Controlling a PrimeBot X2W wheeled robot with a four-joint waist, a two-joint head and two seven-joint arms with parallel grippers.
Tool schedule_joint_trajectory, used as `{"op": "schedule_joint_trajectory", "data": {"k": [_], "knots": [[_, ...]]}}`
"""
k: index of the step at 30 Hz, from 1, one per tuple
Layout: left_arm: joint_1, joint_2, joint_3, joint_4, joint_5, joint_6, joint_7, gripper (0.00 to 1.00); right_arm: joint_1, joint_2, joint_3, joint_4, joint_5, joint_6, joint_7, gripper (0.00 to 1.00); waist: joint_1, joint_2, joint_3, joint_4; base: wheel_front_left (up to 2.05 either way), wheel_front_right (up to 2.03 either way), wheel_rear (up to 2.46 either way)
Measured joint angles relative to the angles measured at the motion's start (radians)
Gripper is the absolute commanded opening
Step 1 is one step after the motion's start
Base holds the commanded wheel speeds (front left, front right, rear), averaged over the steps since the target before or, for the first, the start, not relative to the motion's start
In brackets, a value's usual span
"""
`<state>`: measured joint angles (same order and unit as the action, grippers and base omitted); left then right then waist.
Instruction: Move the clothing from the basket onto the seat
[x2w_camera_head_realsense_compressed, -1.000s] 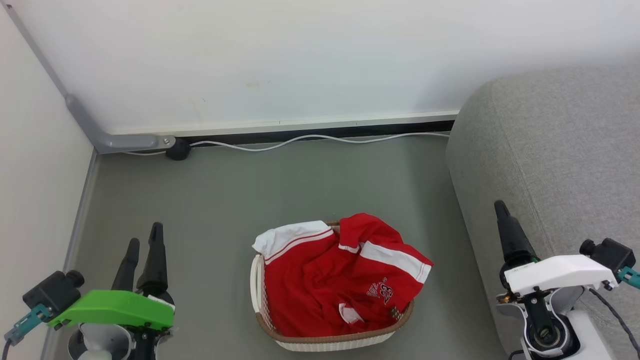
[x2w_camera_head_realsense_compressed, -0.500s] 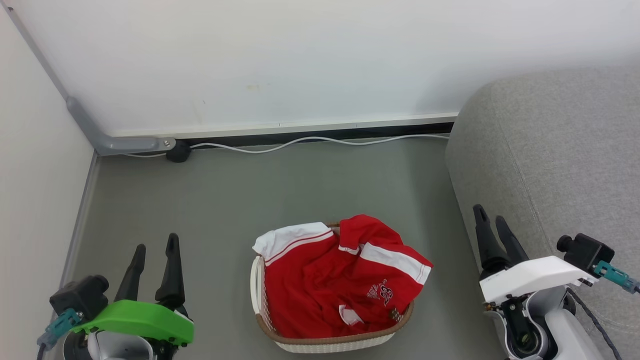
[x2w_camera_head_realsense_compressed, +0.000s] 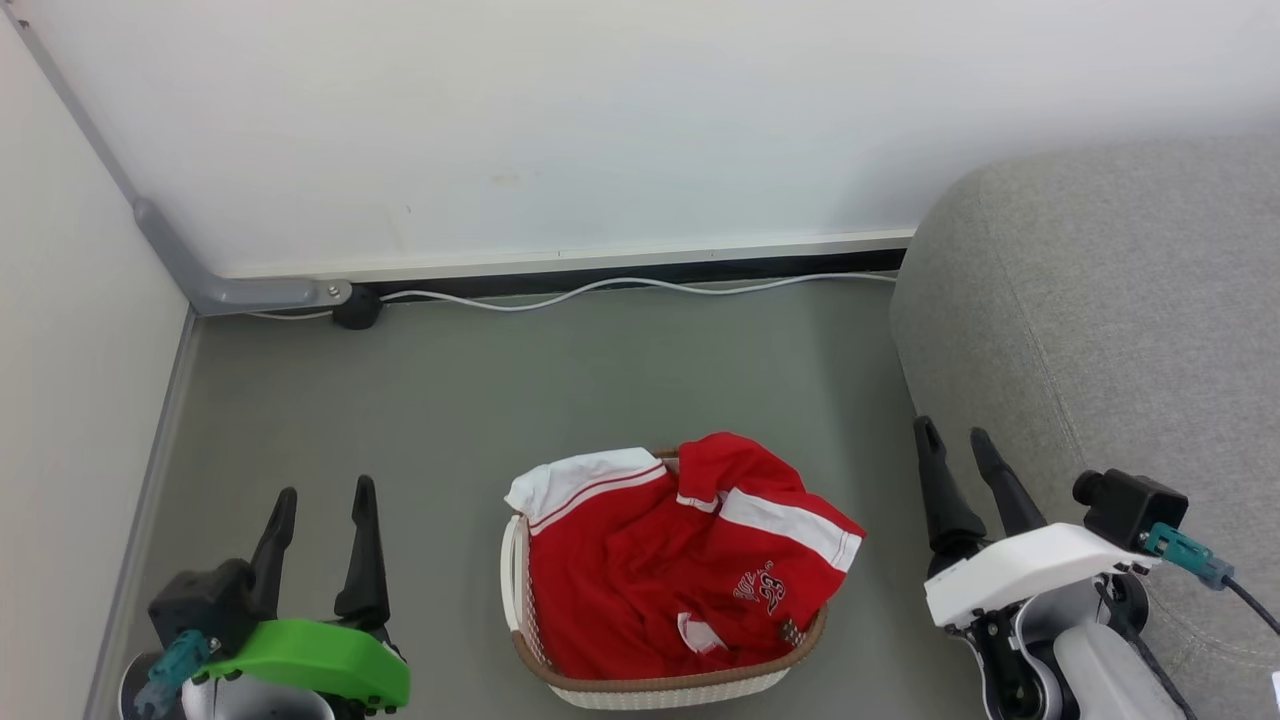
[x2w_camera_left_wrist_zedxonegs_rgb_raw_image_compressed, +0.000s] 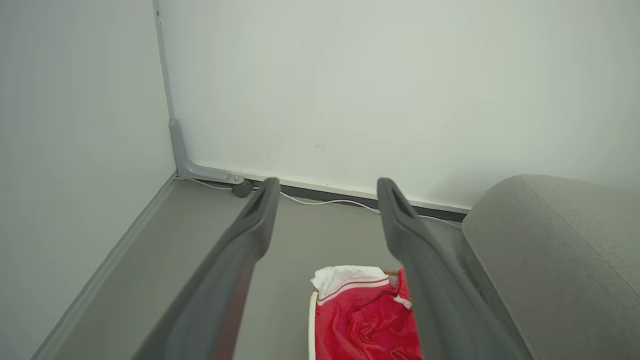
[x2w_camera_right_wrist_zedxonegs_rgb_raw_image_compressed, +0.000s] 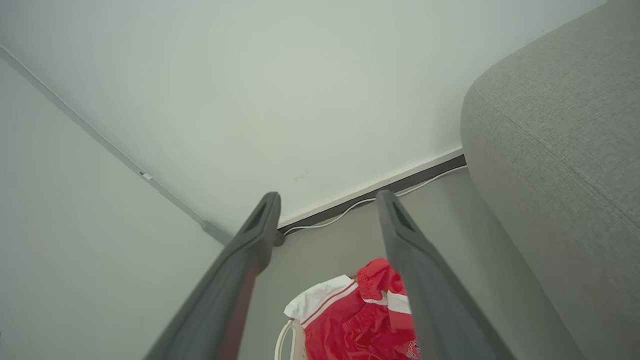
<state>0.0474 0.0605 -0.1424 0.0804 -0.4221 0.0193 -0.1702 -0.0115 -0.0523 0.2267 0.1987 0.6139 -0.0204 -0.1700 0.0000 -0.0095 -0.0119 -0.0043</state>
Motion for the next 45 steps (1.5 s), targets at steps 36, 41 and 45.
{"op": "schedule_joint_trajectory", "data": {"k": [36, 41, 45], "knots": [[0.058, 0.000, -0.024, 0.007, 0.264, 0.041, -0.079, 1.00, 0.001, -0.005, 0.087, -0.020, -0.298, -0.035, -0.080, 1.00, 0.0000, 0.0000, 0.001, -0.002, 0.00, 0.00, 0.00], [0.060, -0.001, -0.020, 0.010, 0.259, 0.034, -0.079, 1.00, 0.002, -0.005, 0.085, -0.017, -0.298, -0.034, -0.080, 1.00, 0.0000, 0.0000, 0.002, -0.002, 0.00, 0.00, 0.00], [0.060, -0.001, -0.019, 0.012, 0.259, 0.033, -0.079, 1.00, 0.002, -0.005, 0.083, -0.015, -0.300, -0.034, -0.080, 1.00, 0.0000, 0.0000, 0.002, -0.001, 0.00, 0.00, 0.00]]}}
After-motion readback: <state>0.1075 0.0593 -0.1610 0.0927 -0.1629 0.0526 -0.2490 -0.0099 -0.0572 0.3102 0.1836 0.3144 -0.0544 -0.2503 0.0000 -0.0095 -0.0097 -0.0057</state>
